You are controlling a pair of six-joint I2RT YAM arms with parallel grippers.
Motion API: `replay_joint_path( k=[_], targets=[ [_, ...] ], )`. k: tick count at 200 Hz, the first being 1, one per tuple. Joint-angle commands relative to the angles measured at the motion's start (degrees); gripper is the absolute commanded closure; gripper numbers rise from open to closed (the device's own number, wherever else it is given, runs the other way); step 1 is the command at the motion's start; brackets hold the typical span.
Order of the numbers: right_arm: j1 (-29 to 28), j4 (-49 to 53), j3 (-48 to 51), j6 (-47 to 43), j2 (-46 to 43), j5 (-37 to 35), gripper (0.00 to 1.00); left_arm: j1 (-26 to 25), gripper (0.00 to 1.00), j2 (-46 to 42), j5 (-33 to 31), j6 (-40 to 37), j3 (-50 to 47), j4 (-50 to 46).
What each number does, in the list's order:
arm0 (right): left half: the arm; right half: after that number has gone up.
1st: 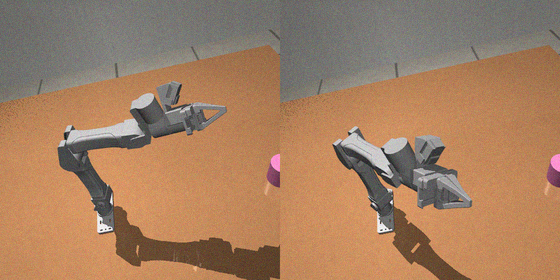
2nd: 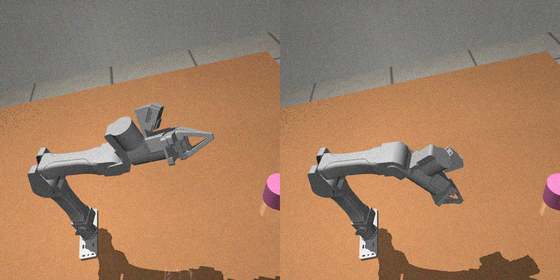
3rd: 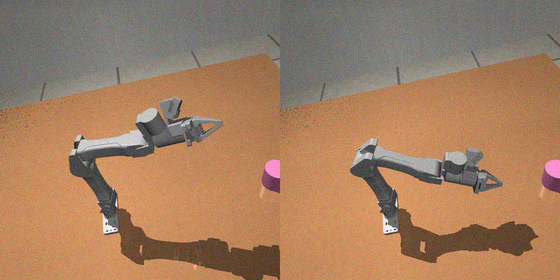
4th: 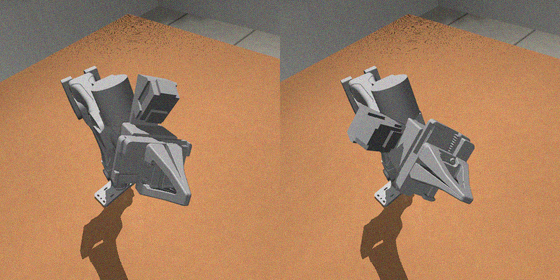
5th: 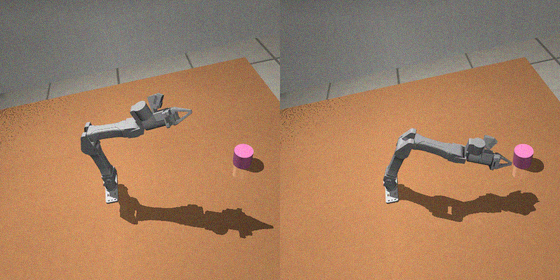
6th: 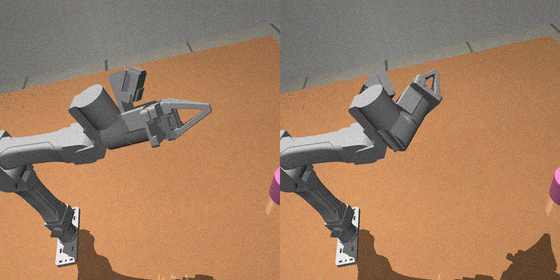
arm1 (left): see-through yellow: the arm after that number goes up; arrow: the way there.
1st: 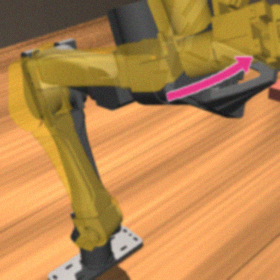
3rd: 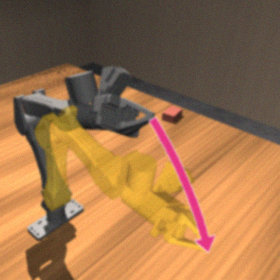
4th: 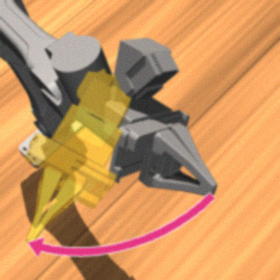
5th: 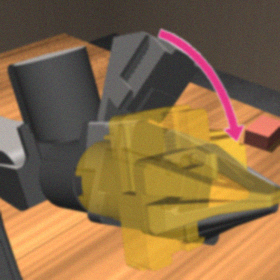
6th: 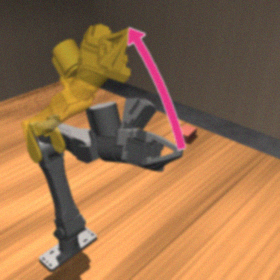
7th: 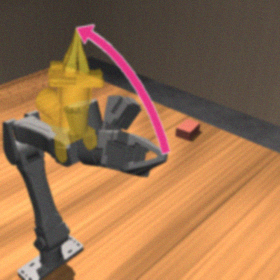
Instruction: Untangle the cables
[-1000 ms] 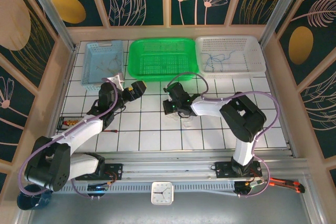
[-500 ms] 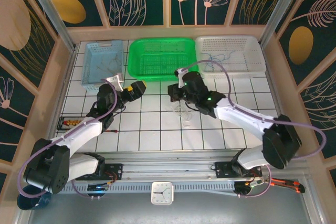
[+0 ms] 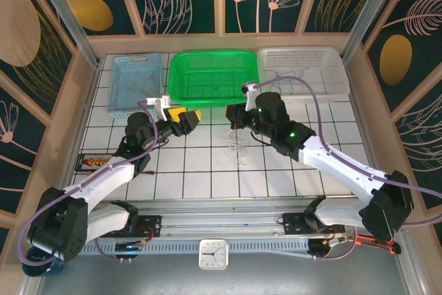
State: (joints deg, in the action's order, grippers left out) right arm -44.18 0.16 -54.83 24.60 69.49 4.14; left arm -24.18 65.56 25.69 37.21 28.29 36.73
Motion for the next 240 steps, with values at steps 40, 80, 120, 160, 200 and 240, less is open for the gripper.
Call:
replay_joint_path(
  k=[40,80,120,160,200,240],
  targets=[
    [0.15,-0.6,-3.61,1.94,-3.55,1.21,1.0,-11.28,0.03,4.72,-3.48,-12.69,2.18,-0.84],
    [0.06,-1.13,-3.72,3.01,-4.62,2.35,1.0,-14.07,0.04,10.41,-5.29,-15.79,6.31,-0.36],
    [-0.46,-2.17,-3.97,3.98,-5.11,3.24,1.0,-15.54,0.06,16.08,-4.82,-17.2,11.56,0.51],
    [-0.99,-3.97,-6.19,4.96,-4.98,5.09,1.0,-16.61,0.18,21.65,-4.56,-16.17,14.33,3.23],
    [-0.73,-4.85,-12.67,5.11,-5.09,6.49,1.0,-16.67,0.33,25.68,-2.48,-14.28,12.82,7.24],
    [0.79,-6.22,-18.79,5.31,-4.91,7.11,1.0,-16.62,0.52,27.3,-1.56,-13.53,9.61,9.39]
  ],
)
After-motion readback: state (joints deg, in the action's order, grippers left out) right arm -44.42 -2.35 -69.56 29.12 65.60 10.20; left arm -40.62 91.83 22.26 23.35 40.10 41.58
